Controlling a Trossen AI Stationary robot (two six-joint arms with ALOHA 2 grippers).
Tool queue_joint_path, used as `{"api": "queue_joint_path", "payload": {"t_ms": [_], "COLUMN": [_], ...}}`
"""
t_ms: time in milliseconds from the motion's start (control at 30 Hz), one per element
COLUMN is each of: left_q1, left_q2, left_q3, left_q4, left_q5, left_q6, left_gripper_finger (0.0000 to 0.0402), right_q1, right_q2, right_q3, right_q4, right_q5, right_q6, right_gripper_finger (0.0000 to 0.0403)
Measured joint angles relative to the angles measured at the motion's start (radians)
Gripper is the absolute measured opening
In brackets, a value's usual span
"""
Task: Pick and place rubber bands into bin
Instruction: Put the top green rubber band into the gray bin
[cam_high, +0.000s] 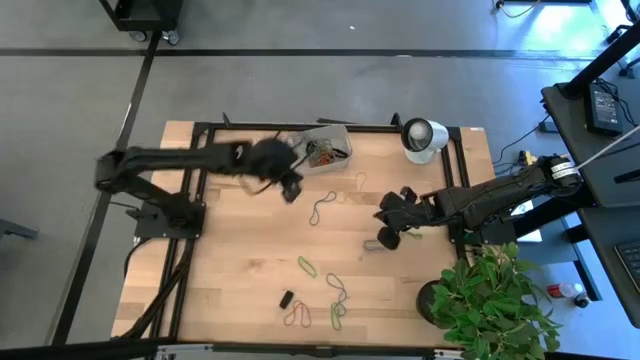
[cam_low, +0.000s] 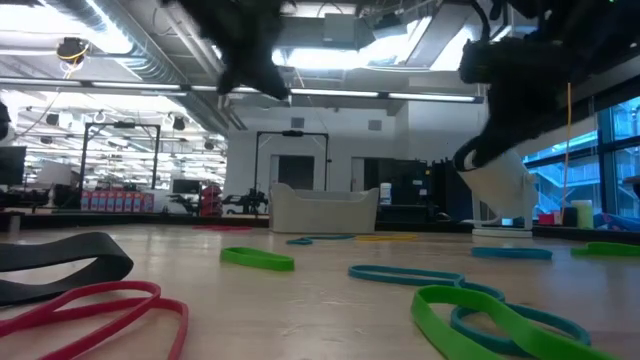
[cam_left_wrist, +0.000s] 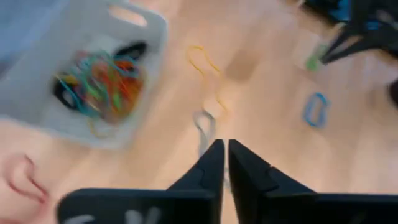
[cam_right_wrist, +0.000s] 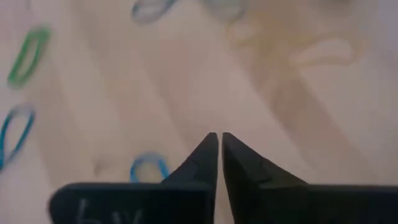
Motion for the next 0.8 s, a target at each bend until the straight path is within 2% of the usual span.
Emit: {"api": "queue_joint_path", "payload": {"t_ms": [233, 400, 533, 633, 800], "left_q1": [-0.291, -0.437, -0.493, -0.517, -0.533], "left_q2": [-0.224, -0.297, -0.331, -0.355, -0.4], "left_q3": [-0.271, -0.385, -0.441, -0.476, -0.542], "left_q4": [0.117, 0.158, 0.165, 0.165, 0.23], "left_q5": [-0.24, -0.404, -0.467, -0.476, -0.448], "left_q6": [-0.314, -0.435, -0.506, -0.527, -0.454], "left_gripper_finger": [0.0001, 0.0002, 0.0001, 0.0001, 0.0001], "right_q1": [-0.037, -0.037, -0.037, -0.037, -0.037], "right_q2": [0.004, 0.056, 0.128, 0.176, 0.228], "right_q3": [0.034, 0.0, -0.036, -0.061, -0.091], "right_q4": [-0.285, -0.355, -0.352, -0.337, -0.312], "right_q5": [-0.172, -0.269, -0.302, -0.302, -0.31], "right_q6": [-0.111, -0.19, -0.222, -0.234, -0.214], "right_gripper_finger": [0.0118, 0.0169, 0.0176, 0.0176, 0.0157]}}
